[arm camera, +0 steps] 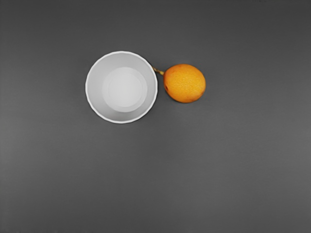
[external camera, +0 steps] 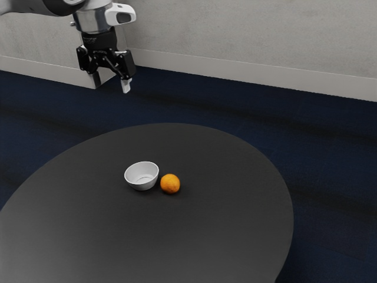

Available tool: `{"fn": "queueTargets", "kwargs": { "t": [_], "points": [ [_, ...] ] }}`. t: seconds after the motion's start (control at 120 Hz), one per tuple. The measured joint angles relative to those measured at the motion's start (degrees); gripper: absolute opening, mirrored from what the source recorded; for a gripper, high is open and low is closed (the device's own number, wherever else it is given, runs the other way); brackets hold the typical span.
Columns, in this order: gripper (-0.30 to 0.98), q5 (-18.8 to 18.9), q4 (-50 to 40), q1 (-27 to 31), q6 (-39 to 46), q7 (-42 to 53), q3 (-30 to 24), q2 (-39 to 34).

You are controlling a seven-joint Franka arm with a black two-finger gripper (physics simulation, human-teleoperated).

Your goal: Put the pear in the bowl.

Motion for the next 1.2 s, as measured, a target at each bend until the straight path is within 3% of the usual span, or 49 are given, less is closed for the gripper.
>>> {"fn": "queueTargets", "kwargs": {
  "t": [0.3,0.417,0.583,0.825,1.2],
  "points": [
    [0.69,-0.16,0.06,-0.49,-0.07,-0.58,-0.12,0.0],
    [0.69,0.26,1.9,1.93,0.01,-0.18,-4.49,2.21],
    [0.68,1.38,2.35,-1.21,1.65,0.49,-7.05,6.48],
    [0.69,2.49,-6.2,-0.96,8.45,3.05,-7.25,7.06],
    [0.69,2.77,-19.32,-0.97,25.49,12.7,-7.08,9.84]
  ]
}}
